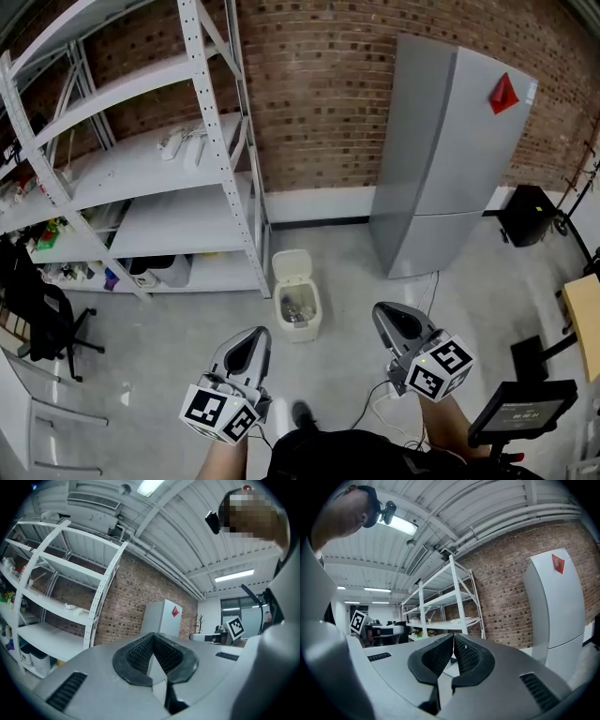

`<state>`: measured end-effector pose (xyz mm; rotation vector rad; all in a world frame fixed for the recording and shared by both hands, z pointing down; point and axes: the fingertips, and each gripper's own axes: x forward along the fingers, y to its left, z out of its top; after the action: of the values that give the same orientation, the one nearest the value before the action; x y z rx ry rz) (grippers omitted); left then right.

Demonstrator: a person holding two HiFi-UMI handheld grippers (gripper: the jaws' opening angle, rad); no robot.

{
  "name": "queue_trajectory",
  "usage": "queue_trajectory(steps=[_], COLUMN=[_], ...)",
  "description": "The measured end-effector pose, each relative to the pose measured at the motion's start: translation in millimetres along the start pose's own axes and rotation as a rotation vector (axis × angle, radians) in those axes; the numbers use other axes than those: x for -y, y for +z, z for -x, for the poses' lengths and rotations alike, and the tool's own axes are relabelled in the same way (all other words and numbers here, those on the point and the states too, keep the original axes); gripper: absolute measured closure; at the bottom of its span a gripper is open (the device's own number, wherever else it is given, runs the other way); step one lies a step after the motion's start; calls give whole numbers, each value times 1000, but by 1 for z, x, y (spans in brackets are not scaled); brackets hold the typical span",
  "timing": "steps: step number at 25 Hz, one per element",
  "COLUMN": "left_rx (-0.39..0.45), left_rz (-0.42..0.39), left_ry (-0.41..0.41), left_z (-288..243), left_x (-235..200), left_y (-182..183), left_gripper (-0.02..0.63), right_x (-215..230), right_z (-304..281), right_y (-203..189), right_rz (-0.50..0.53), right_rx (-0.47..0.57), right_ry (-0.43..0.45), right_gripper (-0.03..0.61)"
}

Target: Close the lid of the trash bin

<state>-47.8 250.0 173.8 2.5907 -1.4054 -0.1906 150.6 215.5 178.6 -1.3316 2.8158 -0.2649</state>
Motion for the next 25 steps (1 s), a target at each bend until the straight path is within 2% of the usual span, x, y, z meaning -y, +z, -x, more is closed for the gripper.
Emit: queue_trajectory(steps=[5,9,14,19,25], left_rx=[11,8,-16,-41,-69], left_rz=[15,34,31,22,17], left_ry=[-31,-41,-12,-1,36], left_z=[-28,-50,-85,-139,-229], left_x=[-63,-94,-130,-154,-184], left_y=[9,12,10,4,0], left_gripper=[618,618,618,618,618], right_x=[9,18,39,87,159], right_z=[-67,-103,-149,-195,-255], right_y=[3,10,11,5,10], right_rz=[8,27,19,-2,-22], right_rx=[-19,-39,-41,-43,-27], right_ry=[-35,-37,-11,3,53], right_gripper=[569,569,569,569,569])
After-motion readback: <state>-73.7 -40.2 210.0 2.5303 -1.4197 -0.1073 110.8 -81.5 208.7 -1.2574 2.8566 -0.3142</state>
